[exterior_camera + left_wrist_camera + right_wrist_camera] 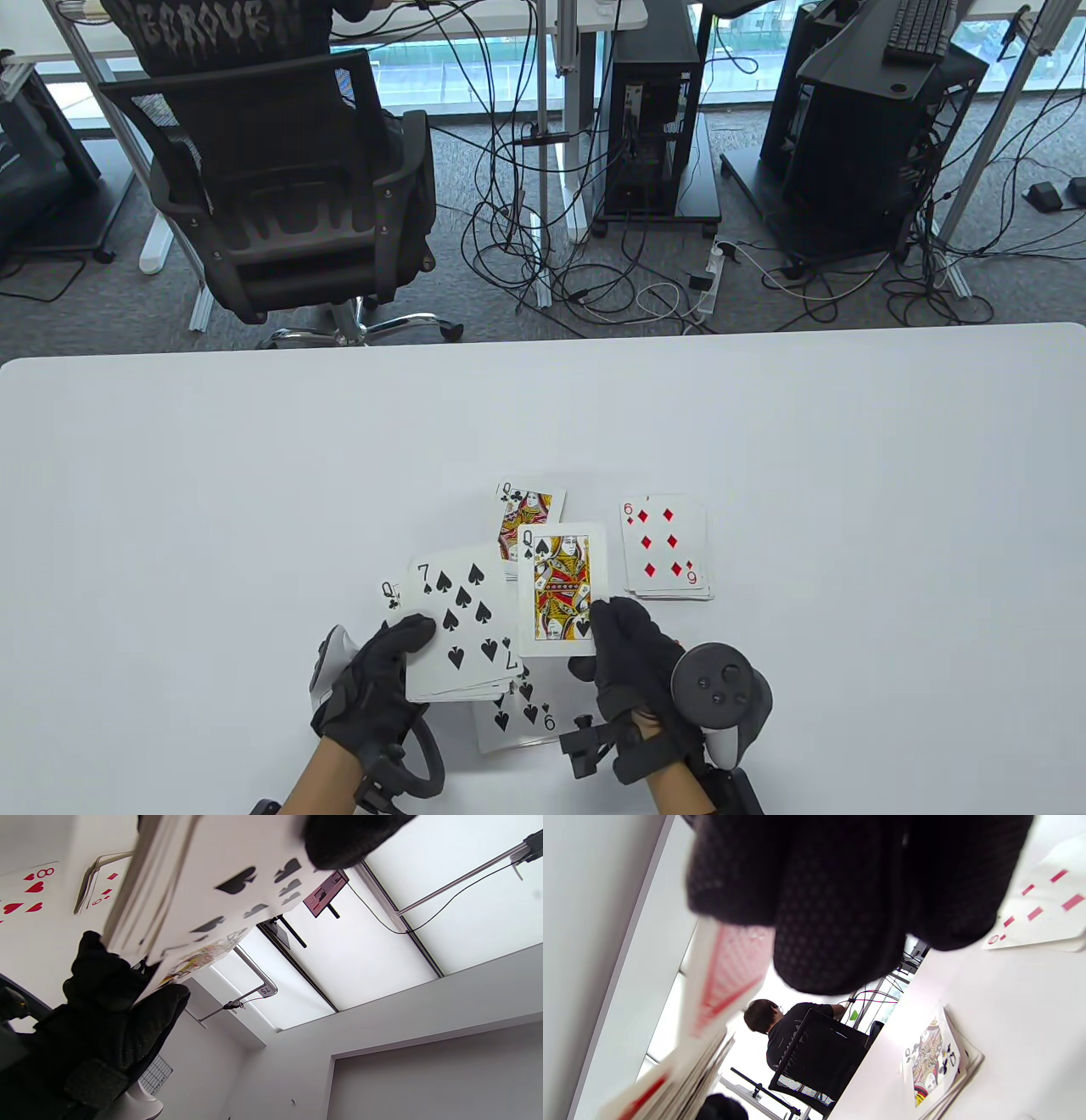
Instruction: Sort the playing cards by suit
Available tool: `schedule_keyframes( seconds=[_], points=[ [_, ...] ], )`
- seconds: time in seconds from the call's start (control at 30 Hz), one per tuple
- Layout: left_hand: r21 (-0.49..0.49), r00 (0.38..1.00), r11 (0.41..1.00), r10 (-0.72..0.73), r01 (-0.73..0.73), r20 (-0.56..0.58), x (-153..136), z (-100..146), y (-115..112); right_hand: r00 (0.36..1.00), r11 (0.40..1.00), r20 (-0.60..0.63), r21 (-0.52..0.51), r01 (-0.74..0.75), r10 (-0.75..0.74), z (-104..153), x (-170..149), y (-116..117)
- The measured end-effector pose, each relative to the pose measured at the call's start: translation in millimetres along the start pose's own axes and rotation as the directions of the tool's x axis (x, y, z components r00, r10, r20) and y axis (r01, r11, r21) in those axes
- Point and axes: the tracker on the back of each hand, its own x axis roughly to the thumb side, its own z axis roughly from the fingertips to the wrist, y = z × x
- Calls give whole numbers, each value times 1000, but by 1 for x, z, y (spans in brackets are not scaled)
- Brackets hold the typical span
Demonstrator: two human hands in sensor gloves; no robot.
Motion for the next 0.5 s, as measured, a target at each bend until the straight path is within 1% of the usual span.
schedule_keyframes(
  seconds=[0.07,0.13,0.17,0.2,0.23,0.33,0.37,0.4,0.47,0.5],
  points=[
    [14,999,1000,24,-24,22,3,1,2,999,999,-30,-7,32,-32,-1,-6,-2],
    [27,999,999,31,-32,38,6,1,4,999,1000,-51,13,10,-10,-1,-10,1],
    [32,999,999,29,-30,41,7,2,5,998,999,-65,52,-18,21,-2,-12,4],
    [37,999,999,23,-25,44,7,2,6,994,989,-80,138,-57,69,0,-14,10],
    [41,999,999,19,-21,42,7,2,7,988,974,-87,202,-105,124,3,-16,19],
    [47,999,998,27,-29,33,5,2,6,958,925,-112,312,-218,264,10,-20,42],
    [47,999,998,32,-33,31,5,2,6,930,883,-117,376,-283,348,12,-20,51],
    [47,999,998,33,-34,30,5,2,6,909,851,-102,408,-332,404,13,-20,56],
    [48,999,998,30,-31,30,5,3,6,846,760,-33,459,-460,532,15,-18,65],
    [48,999,998,26,-27,30,5,3,6,806,705,7,480,-521,591,16,-17,69]
  ],
)
